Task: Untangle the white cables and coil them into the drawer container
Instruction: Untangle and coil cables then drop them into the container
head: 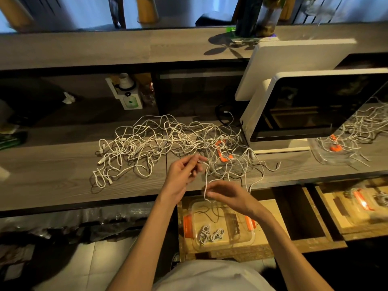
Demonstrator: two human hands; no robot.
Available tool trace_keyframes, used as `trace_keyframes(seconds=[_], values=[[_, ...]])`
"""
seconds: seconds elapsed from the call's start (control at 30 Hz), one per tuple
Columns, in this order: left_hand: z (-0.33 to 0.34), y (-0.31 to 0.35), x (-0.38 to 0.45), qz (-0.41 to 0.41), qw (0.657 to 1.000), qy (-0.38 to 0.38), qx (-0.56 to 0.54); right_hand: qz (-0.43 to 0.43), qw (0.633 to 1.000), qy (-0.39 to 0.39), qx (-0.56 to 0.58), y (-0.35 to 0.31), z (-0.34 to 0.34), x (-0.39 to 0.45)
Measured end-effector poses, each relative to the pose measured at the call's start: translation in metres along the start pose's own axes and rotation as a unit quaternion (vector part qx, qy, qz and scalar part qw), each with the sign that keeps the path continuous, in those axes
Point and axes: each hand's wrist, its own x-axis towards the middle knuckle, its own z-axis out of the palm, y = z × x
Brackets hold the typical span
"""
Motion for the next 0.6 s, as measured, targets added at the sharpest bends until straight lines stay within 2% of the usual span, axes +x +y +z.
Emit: trace_keyframes(seconds=[0.17,0.37,0.47,0.6], values=[[-0.005,-0.003,-0.003,-0.023,0.996,0.041,-0.079,-0.001,0.999,0.016,0.035,0.003,0.006,-0.001],[-0.007,-0.017,-0.002,-0.065,0.996,0.049,-0.042,-0.041,0.997,0.062,-0.023,0.0,0.004,-0.006],[-0.009,-0.017,0.0,-0.053,0.993,0.048,-0.098,-0.04,0.996,0.072,-0.028,0.003,0.002,-0.009],[-0.009,-0.02,0.004,-0.031,0.983,0.104,-0.145,-0.054,0.992,0.109,0.01,0.009,-0.001,-0.018]])
